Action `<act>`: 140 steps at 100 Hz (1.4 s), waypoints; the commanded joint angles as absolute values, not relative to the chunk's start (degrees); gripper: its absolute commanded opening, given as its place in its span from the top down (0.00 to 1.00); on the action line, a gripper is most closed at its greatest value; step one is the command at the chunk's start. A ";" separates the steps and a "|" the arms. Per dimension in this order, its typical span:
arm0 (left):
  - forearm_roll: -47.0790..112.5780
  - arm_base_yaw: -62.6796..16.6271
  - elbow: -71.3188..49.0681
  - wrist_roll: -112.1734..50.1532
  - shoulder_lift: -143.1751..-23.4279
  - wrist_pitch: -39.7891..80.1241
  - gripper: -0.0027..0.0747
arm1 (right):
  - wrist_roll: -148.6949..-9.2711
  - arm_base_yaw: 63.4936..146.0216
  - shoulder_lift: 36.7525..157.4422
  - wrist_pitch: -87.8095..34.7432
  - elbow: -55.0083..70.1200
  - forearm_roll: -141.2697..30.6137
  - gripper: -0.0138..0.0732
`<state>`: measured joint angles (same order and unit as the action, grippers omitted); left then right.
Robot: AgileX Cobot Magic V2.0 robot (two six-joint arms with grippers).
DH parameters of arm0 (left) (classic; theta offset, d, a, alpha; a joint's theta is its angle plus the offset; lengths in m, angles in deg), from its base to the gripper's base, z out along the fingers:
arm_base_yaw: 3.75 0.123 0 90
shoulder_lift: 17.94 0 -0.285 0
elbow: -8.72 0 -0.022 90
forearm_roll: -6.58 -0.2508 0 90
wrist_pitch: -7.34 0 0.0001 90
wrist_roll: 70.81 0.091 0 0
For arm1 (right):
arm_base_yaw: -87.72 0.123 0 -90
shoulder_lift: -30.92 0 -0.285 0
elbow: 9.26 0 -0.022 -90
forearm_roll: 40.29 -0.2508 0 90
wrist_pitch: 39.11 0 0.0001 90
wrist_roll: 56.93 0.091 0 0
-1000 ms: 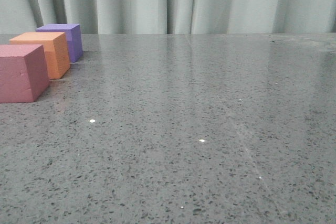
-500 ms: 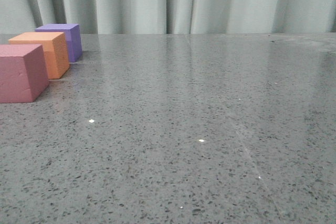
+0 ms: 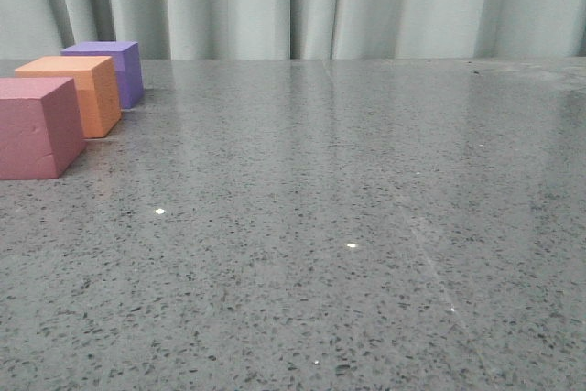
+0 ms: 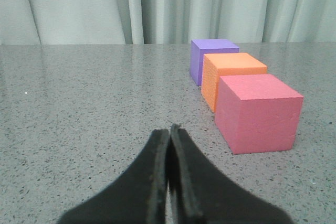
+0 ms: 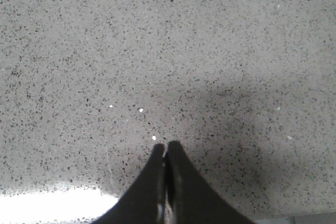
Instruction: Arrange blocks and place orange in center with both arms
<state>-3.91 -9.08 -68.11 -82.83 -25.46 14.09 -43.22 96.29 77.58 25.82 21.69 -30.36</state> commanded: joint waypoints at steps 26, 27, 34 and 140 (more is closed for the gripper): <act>-4.03 -8.90 -71.33 -82.78 -23.59 9.07 0.99 | -43.70 96.09 76.80 18.19 20.75 -28.06 0.92; -4.03 -8.90 -71.33 -82.78 -23.59 9.07 0.99 | -43.70 96.09 76.67 17.60 20.86 -28.06 0.92; -4.03 -8.90 -71.33 -82.78 -23.59 9.07 0.99 | -43.70 96.09 74.74 10.38 22.79 -27.93 0.92; -4.03 -8.90 -71.33 -82.78 -23.59 9.07 0.99 | -46.91 95.92 37.31 -46.00 68.63 -34.96 0.92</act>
<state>-4.03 -9.08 -68.11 -82.83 -25.46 14.09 -46.04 96.29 38.13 -40.17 69.14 -34.32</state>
